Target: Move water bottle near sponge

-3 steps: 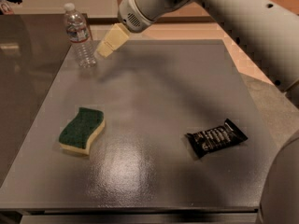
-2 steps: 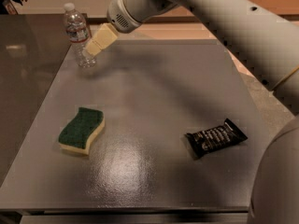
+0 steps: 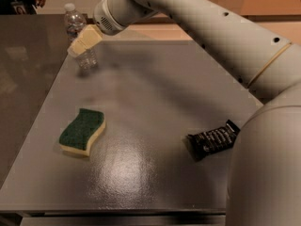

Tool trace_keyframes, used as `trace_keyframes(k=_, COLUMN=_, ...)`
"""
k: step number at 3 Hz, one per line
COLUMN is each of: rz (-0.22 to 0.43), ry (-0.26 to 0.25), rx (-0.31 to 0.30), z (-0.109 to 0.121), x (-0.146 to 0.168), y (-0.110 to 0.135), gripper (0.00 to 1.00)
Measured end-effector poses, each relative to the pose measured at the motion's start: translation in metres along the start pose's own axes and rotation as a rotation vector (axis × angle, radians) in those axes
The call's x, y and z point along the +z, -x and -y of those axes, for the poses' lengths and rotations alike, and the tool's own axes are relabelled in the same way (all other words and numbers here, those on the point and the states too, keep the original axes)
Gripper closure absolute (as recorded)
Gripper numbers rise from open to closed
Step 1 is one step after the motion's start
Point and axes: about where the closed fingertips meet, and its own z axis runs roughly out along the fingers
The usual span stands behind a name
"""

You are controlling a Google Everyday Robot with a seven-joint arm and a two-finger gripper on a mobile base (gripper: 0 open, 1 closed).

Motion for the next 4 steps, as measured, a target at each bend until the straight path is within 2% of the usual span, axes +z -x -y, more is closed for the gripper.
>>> trace_keyframes(k=2, rz=0.026, ry=-0.011, rx=0.071, z=0.016, x=0.035, y=0.011, gripper=0.0)
trace_keyframes(k=3, rz=0.034, ry=-0.013, rx=0.103, z=0.022, x=0.043, y=0.014, gripper=0.18)
trace_keyframes(k=4, rz=0.037, ry=-0.018, rx=0.122, z=0.028, x=0.045, y=0.016, gripper=0.42)
